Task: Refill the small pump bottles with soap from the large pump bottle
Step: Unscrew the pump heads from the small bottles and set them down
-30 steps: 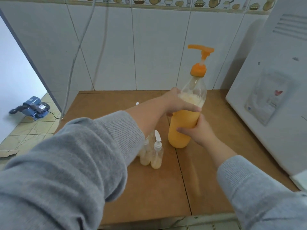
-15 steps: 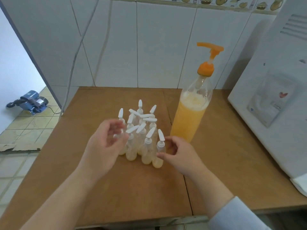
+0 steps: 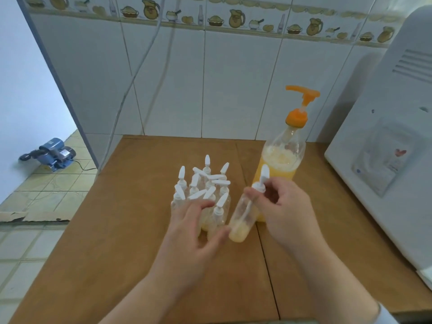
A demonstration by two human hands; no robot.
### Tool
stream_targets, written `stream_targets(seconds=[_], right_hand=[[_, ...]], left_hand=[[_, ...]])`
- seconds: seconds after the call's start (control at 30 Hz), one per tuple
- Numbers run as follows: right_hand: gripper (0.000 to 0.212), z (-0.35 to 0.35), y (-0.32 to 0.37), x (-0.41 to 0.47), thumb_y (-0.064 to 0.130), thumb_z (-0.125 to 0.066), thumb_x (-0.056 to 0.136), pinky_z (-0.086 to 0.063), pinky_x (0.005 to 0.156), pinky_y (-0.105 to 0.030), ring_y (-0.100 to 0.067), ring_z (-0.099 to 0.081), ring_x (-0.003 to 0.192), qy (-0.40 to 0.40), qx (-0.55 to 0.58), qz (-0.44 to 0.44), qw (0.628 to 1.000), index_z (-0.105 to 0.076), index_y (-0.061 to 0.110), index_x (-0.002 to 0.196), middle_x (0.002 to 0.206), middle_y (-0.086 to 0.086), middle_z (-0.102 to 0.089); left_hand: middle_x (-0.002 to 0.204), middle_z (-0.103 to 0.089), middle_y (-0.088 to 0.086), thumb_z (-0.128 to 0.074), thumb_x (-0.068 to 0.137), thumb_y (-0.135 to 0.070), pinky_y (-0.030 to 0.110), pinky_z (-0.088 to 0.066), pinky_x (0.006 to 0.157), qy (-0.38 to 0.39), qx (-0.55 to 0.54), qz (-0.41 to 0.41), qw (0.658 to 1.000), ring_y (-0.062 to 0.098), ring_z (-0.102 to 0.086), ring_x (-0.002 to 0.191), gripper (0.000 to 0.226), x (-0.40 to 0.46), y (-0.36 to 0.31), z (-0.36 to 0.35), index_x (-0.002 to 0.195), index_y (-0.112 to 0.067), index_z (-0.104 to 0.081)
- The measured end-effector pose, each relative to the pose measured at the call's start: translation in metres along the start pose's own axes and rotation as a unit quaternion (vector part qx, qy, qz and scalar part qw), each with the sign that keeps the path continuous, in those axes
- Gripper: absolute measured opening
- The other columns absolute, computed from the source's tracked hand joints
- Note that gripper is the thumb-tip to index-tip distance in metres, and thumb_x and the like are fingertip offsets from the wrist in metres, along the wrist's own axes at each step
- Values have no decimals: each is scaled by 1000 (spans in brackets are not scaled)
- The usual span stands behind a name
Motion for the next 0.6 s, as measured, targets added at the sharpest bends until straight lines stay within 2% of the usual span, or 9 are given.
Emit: stream_targets(seconds=[0.07,0.17,0.27,0.37,0.43,0.5,0.53,0.6], right_hand=[[26,11,25,2,45,-65,80,-40,51,-15,-2,-47,57,-10,68,13,998,-62,19,79,65,1,-54],[32,14,44,8,44,-69,74,-38,46,-13,-1,-41,49,6,175,0,985,-64,12,72,53,5,-47],[19,12,44,15,36,-71,75,-41,49,-9,3,-47,50,58,216,-37,974,-69,17,73,54,12,-55],[8,7,39,18,20,-68,82,-43,57,-7,8,-57,57,127,269,-78,952,-71,21,88,67,12,-68],[26,6,33,20,15,-66,84,-46,75,-14,7,-63,72,124,279,-95,948,-65,26,108,77,12,-71],[53,7,29,21,23,-71,77,-42,95,-26,1,-64,87,107,292,-105,945,-54,25,127,82,10,-73],[68,6,28,21,30,-73,70,-39,99,-29,0,-63,92,104,304,-113,940,-49,23,133,84,9,-73],[88,2,27,19,37,-75,57,-39,94,-27,-4,-63,97,96,327,-120,932,-44,20,137,87,6,-74]], left_hand=[[117,-40,-37,-48,74,-74,7,-34,87,23,-6,-21,999,-19,-32,116,54,9,-17,-7,121,-49,-36],[105,-53,-31,-46,83,-65,8,-39,82,46,-80,-27,995,-18,-45,105,30,21,-30,-14,106,-46,-39],[87,-63,-12,-49,84,-60,31,-49,78,106,-245,-4,964,7,-60,82,34,25,-29,-21,99,-31,-54],[78,-60,-3,-53,81,-54,37,-46,69,146,-359,23,922,19,-56,70,42,23,-25,-24,101,-17,-58],[77,-60,0,-56,82,-55,37,-45,68,140,-374,37,916,22,-54,70,44,23,-24,-24,103,-16,-58],[78,-61,0,-53,79,-57,36,-46,68,137,-366,49,919,22,-56,70,49,26,-22,-25,105,-15,-57],[79,-61,1,-51,79,-56,36,-46,68,140,-359,56,921,21,-56,70,50,28,-20,-27,105,-14,-56],[79,-61,-1,-50,82,-53,36,-47,71,162,-341,59,924,19,-57,71,44,29,-18,-28,102,-14,-57]])
Point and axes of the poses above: each hand's wrist, its own x-axis towards the middle knuckle, its own z-axis out of the back of the hand, y = z × x, the point moved 6 cm from there along x, towards the middle knuckle
